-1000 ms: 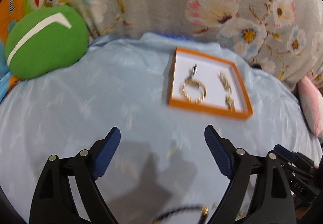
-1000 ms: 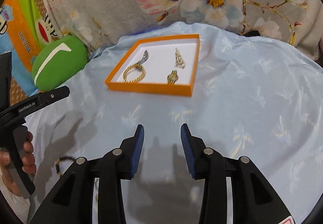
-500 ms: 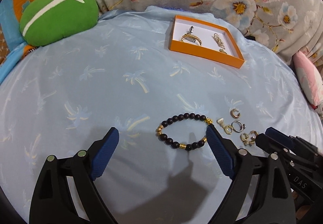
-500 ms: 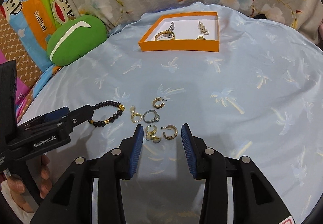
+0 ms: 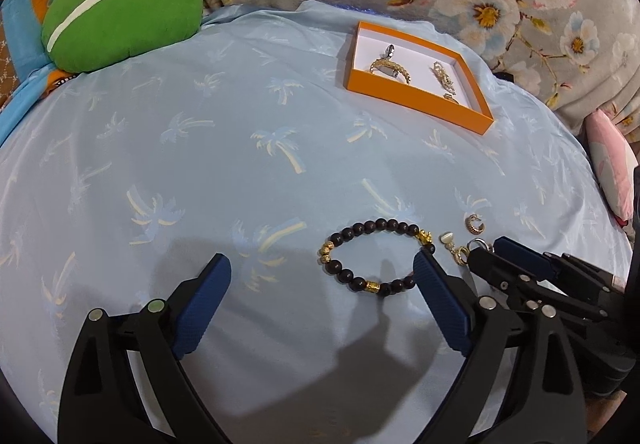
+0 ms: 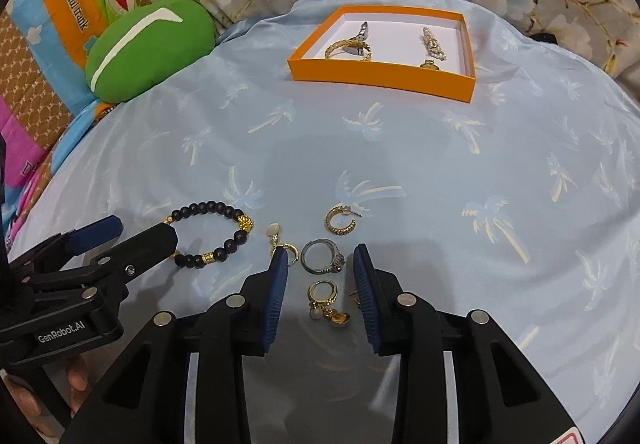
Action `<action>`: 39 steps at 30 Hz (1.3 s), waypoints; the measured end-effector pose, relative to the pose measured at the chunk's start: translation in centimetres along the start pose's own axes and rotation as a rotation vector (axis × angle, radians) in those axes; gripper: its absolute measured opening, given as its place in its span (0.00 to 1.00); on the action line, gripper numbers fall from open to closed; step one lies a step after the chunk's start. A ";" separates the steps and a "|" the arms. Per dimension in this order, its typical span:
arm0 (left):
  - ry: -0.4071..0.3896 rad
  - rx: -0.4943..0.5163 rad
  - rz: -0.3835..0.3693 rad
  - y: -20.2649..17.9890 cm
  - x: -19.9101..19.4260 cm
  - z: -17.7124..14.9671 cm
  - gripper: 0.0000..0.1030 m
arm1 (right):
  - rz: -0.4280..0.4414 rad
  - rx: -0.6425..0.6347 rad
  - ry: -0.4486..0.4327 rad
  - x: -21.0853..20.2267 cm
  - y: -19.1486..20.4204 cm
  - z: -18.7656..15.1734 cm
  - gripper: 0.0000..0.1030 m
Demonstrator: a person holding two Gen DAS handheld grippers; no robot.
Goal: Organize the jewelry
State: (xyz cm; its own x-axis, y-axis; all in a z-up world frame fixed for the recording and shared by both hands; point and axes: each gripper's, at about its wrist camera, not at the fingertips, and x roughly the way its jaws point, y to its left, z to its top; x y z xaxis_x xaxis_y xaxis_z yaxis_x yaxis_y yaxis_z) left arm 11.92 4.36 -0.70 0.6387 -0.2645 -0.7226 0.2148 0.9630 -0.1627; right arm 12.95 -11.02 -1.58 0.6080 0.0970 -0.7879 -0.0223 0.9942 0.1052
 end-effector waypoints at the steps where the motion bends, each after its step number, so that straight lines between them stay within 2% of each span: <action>1: 0.002 0.002 0.000 0.0 0.0 0.0 0.88 | -0.009 -0.036 0.000 0.0 0.3 0.0 0.31; 7: 0.013 0.002 -0.006 -0.1 0.1 -0.1 0.88 | -0.004 -0.128 0.018 -0.2 0.6 0.0 0.18; 11: 0.014 0.011 -0.009 -0.3 0.1 -0.1 0.88 | 0.004 -0.119 0.025 -0.4 0.6 -0.4 0.08; 16: 0.019 0.020 -0.011 -0.5 0.1 -0.2 0.88 | 0.010 -0.072 0.021 -0.5 0.3 -0.5 0.07; 21: 0.021 0.017 -0.012 -0.5 0.2 -0.2 0.88 | 0.030 -0.086 0.019 0.1 0.7 0.1 0.18; 25: 0.021 0.019 -0.011 -0.5 0.2 -0.2 0.88 | 0.029 -0.104 0.011 0.6 1.0 0.6 0.19; 31: 0.021 0.018 -0.011 -0.6 0.2 -0.2 0.88 | 0.010 -0.072 0.000 0.6 0.7 0.6 0.15; 32: 0.021 0.019 -0.012 -0.6 0.2 -0.3 0.89 | 0.012 -0.051 -0.012 0.2 0.3 0.6 0.09; 33: 0.021 0.020 -0.013 -0.6 0.2 -0.3 0.89 | 0.014 -0.030 -0.015 0.0 -0.1 0.5 0.07; 39: 0.033 0.050 -0.016 -1.5 0.6 -0.6 0.89 | 0.005 0.094 -0.037 -1.5 -3.0 -1.0 0.07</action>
State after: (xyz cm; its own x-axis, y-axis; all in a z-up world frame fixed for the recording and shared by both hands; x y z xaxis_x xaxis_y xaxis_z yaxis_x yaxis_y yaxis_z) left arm 11.55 2.76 -1.24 0.6103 -0.2770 -0.7421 0.2615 0.9548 -0.1413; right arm 11.26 -14.10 -1.30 0.6368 0.0988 -0.7647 0.0479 0.9848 0.1671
